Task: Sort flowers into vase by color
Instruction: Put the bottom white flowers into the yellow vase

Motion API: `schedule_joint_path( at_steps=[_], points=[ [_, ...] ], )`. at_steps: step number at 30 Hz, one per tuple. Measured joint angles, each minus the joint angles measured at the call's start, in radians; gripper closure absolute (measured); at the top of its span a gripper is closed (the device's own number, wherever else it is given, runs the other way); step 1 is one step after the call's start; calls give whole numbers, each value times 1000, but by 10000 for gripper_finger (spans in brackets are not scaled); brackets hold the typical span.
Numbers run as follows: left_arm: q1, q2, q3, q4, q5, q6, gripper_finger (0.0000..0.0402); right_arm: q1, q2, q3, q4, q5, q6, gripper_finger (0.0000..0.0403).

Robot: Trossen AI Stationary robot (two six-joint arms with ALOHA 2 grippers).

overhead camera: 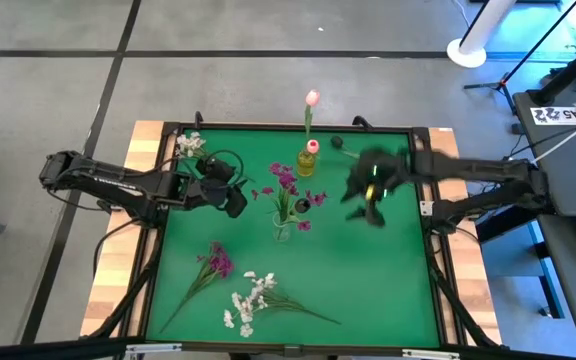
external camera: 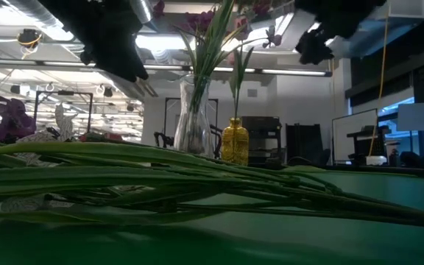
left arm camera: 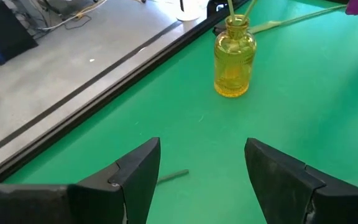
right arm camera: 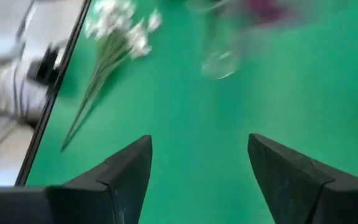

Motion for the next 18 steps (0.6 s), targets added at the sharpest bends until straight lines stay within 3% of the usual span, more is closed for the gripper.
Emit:
schedule_joint_path(
  at_steps=[3, 9, 14, 18],
  points=[
    [-1, 0, 0, 0, 6, 0, 171, 204, 3, -56, 59, 114, 110, 137],
    [-1, 0, 0, -1, 26, -3, 171, 536, 10, -177, 349, 369, 352, 137],
    [-1, 0, 0, -2, 26, -22, 171, 705, 82, -243, 546, 615, 396, 137],
    [4, 0, 0, -6, 24, -29, 171, 747, 203, -232, 624, 687, 396, 137]
  ],
)
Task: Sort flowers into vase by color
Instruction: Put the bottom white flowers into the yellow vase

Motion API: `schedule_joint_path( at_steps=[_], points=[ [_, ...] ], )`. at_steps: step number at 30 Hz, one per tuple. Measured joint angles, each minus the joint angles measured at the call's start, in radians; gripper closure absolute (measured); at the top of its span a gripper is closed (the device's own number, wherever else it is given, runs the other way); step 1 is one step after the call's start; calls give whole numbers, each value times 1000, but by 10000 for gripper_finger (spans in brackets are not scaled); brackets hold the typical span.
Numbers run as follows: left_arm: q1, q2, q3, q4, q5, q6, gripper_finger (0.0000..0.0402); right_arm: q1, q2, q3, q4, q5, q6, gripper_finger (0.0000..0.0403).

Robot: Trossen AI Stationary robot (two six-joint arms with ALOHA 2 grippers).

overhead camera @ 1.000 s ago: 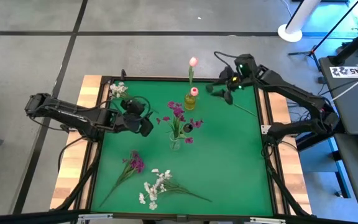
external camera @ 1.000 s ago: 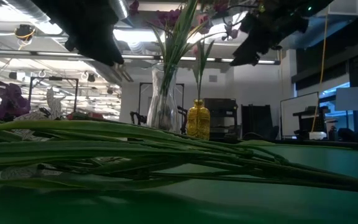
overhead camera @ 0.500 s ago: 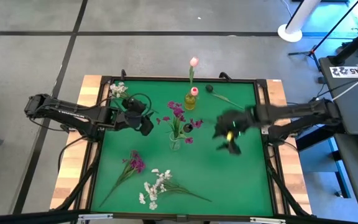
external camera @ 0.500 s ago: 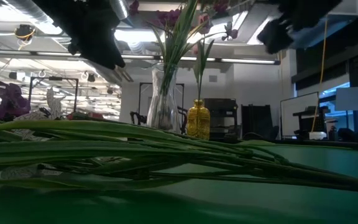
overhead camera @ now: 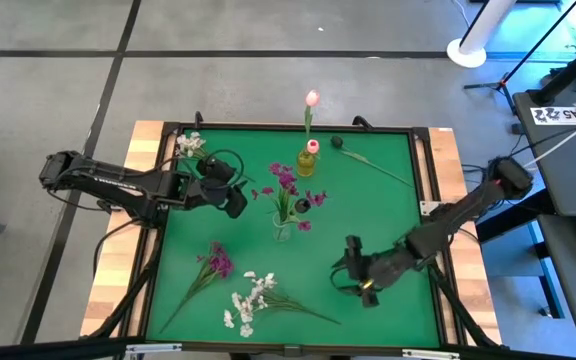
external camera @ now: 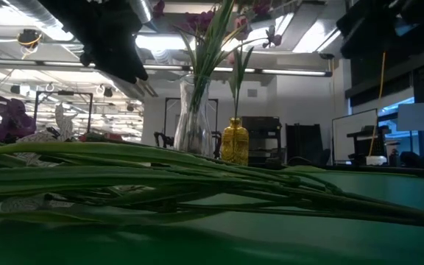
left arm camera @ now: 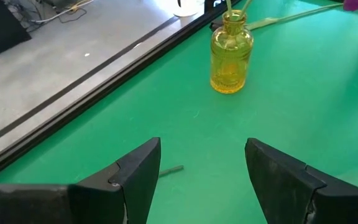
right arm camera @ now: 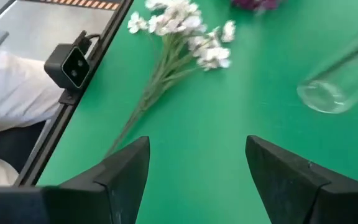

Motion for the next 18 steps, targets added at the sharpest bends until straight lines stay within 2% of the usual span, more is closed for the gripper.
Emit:
schedule_joint_path(
  at_steps=[4, 11, 18],
  points=[
    [-3, 0, 0, 1, 1, -26, 171, -5, 138, 53, 64, -52, 4, 137],
    [-26, 0, 0, 1, 5, -54, 171, -4, 344, 230, 52, -131, -23, 137],
    [-30, 0, 1, -6, 6, -109, 171, -4, 512, 400, 23, -145, -50, 137]
  ],
)
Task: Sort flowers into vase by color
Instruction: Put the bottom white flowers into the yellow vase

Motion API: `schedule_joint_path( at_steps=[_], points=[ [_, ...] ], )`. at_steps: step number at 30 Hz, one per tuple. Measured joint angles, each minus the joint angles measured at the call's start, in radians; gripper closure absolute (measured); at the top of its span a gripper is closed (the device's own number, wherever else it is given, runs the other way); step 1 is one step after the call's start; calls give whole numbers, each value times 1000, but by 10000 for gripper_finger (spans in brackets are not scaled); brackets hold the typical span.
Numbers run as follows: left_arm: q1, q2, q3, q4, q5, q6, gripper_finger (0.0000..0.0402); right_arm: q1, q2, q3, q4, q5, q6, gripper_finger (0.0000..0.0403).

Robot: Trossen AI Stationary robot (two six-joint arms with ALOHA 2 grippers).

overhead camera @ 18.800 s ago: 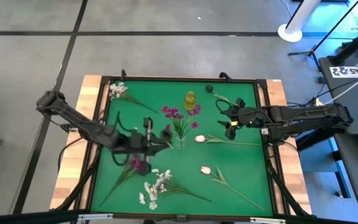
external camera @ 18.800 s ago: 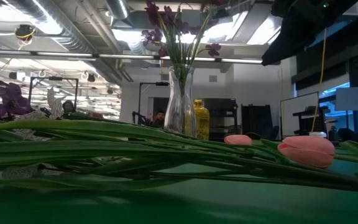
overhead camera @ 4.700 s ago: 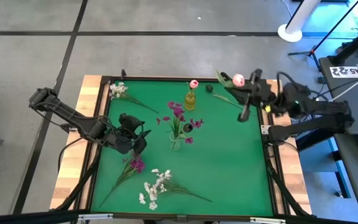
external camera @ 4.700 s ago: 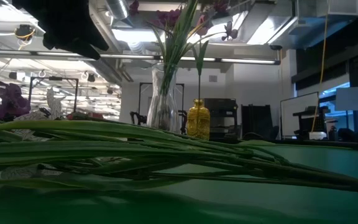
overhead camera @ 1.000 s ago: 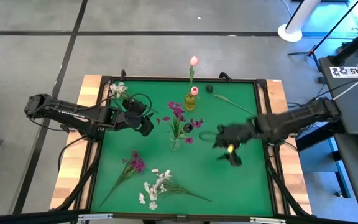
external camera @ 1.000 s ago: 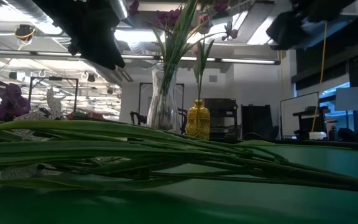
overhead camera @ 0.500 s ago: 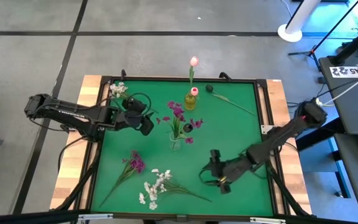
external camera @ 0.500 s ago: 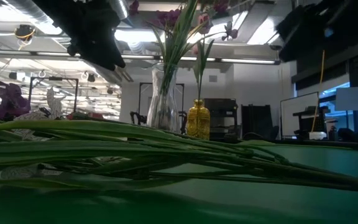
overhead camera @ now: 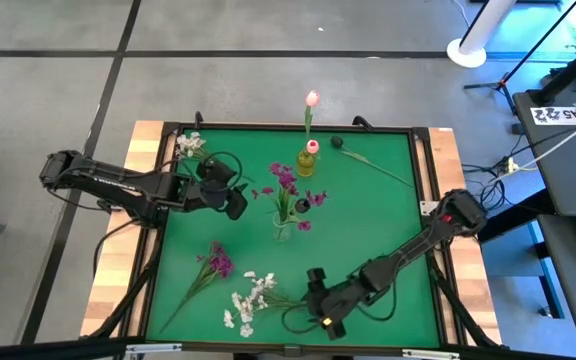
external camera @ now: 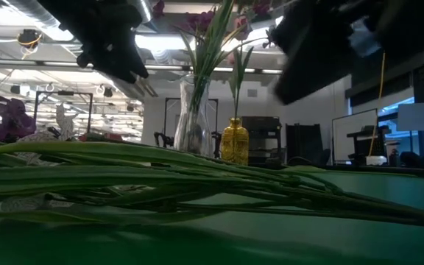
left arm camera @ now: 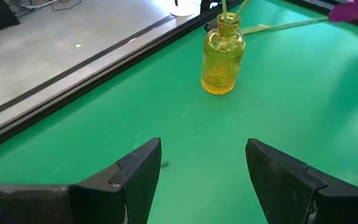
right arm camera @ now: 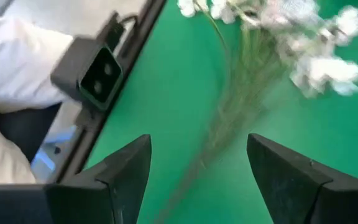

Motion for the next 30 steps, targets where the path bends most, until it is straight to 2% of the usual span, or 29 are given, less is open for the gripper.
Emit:
schedule_joint_path(
  at_steps=[8, 14, 17, 21, 30],
  points=[
    [-5, 0, 0, -2, 49, -42, 171, -26, 170, 134, -90, 51, 55, 137],
    [-22, 0, 0, -3, 52, -52, 171, -68, 199, 148, -156, 59, 148, 139],
    [-29, 0, 0, -5, 52, -54, 171, -76, 198, 149, -171, 56, 166, 155],
    [-32, 0, 0, -8, 52, -54, 171, -80, 198, 150, -175, 20, 158, 207],
    [-31, 0, 0, -12, 52, -54, 171, -81, 193, 150, -168, -45, 112, 371]
  ],
)
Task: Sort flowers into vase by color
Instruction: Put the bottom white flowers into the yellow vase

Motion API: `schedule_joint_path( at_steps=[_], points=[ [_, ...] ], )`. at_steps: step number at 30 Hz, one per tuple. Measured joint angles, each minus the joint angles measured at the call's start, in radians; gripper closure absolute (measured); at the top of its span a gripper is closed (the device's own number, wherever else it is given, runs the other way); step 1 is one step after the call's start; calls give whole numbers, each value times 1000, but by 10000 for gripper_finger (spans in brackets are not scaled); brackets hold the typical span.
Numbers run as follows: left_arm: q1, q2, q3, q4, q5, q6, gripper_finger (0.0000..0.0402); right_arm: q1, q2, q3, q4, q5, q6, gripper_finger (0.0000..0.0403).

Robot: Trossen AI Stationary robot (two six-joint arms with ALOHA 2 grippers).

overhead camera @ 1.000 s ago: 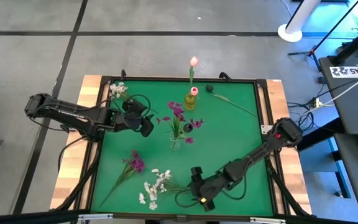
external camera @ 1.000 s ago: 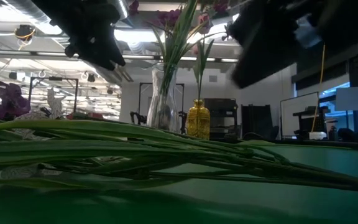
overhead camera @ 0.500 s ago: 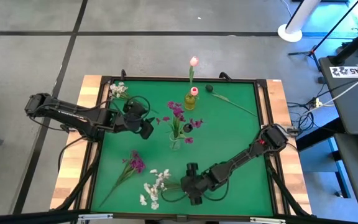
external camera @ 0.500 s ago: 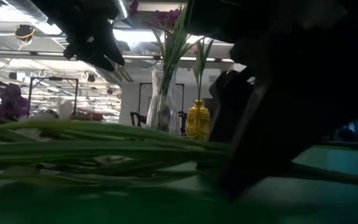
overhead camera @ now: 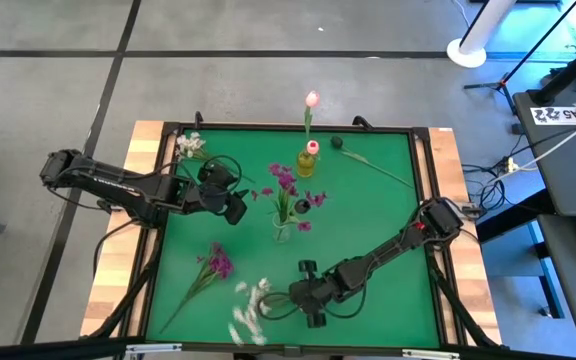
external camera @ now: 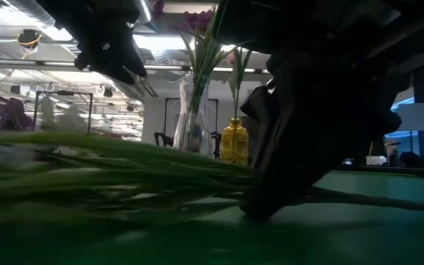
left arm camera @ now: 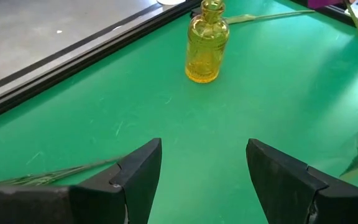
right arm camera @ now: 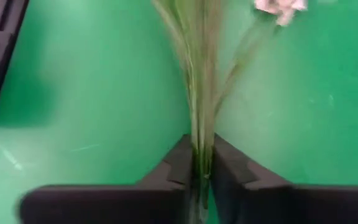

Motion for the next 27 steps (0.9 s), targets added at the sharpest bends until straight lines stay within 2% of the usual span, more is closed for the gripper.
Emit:
schedule_joint_path(
  at_steps=[2, 7, 11, 20, 27],
  points=[
    [0, 0, 0, 0, -3, 0, 171, 0, 0, 9, -3, -11, -2, 390],
    [0, 0, 0, 0, -7, 0, 171, 2, 2, 39, -3, -30, -2, 373],
    [0, 0, 0, -11, -7, 0, 171, 3, -41, 48, 18, -31, -25, 390],
    [0, 0, -1, -42, -7, 0, 171, 9, -238, 49, 7, 20, -103, 394],
    [-1, 0, -1, -72, 9, -20, 171, 35, -433, 49, 22, 104, -198, 392]
  ],
)
